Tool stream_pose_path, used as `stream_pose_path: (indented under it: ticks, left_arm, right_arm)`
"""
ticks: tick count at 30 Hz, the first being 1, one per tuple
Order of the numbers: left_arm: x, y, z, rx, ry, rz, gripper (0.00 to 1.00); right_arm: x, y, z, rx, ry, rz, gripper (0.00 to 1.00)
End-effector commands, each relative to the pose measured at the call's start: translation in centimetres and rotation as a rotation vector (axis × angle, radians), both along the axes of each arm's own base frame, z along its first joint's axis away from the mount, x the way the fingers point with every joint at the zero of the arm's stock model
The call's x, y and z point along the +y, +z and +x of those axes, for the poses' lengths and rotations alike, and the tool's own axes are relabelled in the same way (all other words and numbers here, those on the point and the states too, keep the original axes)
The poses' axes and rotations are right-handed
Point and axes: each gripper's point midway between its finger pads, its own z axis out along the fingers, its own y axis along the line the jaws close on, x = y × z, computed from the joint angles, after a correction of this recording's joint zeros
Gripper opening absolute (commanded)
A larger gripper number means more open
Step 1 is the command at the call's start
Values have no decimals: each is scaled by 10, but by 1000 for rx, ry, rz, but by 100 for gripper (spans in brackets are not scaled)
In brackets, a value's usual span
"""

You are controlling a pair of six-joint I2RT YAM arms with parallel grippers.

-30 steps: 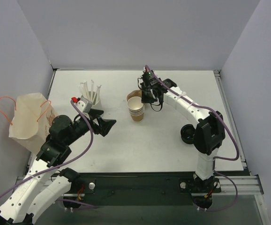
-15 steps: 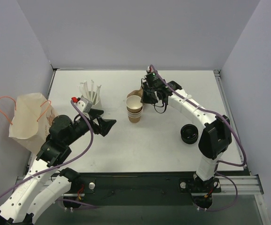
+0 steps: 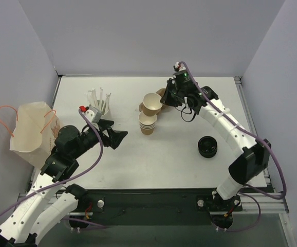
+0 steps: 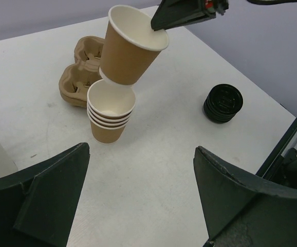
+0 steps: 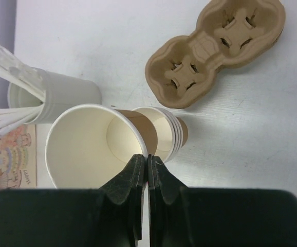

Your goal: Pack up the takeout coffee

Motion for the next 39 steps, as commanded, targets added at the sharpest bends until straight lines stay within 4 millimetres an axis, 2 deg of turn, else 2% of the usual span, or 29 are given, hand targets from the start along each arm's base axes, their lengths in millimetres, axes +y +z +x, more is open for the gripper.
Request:
stream_pose_path:
  ticks: [1,2,3,4,5,6,8,10,12,15,16,22,26,33,36,39]
  left_arm:
    - [-3,14,2,-47,-9,-29,92]
    - [-3,14,2,-47,-9,-29,92]
    - [-3,14,2,-47,-7,-29,92]
    - [-3,15,2,-49,-6,-30,92]
    - [-2,16,2,-53,-1,-30,92]
    - [-1,16,3,-51,2,-29,92]
    - [-1,14,3,-49,6,-27,92]
    - [-1,14,4,-49,5,-27,92]
    - [-1,15,3,-47,3,-27,92]
    - [-1,14,4,-47,6,-23,92]
    - [-1,14,4,-47,8,-23,92]
    - [0,12,5,-43,12,-20,92]
    - [0,12,5,-44,12,-19,92]
    - [-1,11,5,-41,12,-16,92]
    - [-1,11,5,-42,11,-17,92]
    - [0,11,4,-43,11,-17,92]
  right_arm:
    - [-5,51,-27,-88,43,66,0]
    - [-5,46,-33,-76,52,61,0]
    - [-7,53,-42,-91,66,70,0]
    - [-8,49,-48,-84,76,64,0]
    - [-8,36,-59,-59,92,47,0]
    - [-10,37,-70,-67,104,51,0]
    - [-8,29,-86,-59,131,38,0]
    - [-13,13,-102,-50,130,7,0]
    - [-10,-7,-122,-34,163,-29,0]
    - [-5,-24,-138,-47,192,-66,0]
    - [-5,-43,-143,-37,198,-84,0]
    - [-1,-100,-156,-7,203,-106,0]
    - [5,-125,-161,16,207,-125,1]
    - [10,-145,-167,2,197,-160,4]
    - [7,-148,-168,-3,176,-177,15]
    - [4,-140,-168,-16,158,-180,27]
